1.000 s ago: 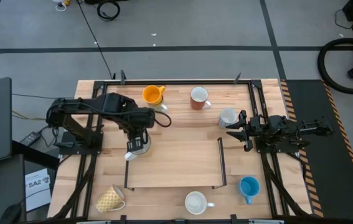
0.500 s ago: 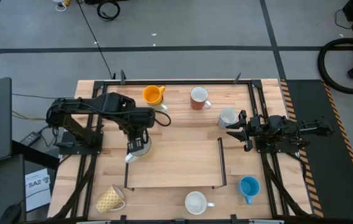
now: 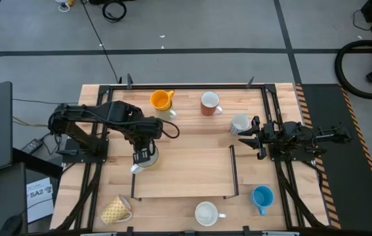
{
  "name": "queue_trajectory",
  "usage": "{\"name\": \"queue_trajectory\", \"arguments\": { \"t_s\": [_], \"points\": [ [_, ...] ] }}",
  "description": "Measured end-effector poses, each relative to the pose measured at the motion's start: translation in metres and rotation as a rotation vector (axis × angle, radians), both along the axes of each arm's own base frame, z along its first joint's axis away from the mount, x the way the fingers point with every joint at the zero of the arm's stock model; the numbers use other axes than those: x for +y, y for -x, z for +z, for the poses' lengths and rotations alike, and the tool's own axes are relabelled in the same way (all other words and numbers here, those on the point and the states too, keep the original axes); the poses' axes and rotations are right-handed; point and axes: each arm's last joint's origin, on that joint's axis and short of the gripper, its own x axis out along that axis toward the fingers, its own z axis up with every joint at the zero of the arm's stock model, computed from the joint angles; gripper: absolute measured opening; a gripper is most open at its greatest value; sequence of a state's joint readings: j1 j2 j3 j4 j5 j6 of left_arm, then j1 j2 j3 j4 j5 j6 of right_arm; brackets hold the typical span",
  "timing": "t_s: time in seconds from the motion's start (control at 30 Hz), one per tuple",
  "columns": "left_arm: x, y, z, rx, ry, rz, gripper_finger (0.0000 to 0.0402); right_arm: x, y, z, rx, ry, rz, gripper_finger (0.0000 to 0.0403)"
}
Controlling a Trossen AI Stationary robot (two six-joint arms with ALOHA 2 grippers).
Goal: Place coffee mugs
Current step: Put the light yellow mug on the shelf
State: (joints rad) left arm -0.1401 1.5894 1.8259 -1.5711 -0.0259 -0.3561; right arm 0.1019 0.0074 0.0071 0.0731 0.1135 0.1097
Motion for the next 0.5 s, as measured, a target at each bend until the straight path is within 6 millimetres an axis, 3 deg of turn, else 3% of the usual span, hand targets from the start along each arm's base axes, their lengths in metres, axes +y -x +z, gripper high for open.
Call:
{"name": "queue_trajectory", "arguments": {
  "t_s": [0.5],
  "points": [
    [0.0006,-0.0002,-0.0002,-0.001,-0.016,-0.003,0.0030,0.0000,0.0000,0.0001,0.000,0.000,0.000,0.0128]
  ]
}}
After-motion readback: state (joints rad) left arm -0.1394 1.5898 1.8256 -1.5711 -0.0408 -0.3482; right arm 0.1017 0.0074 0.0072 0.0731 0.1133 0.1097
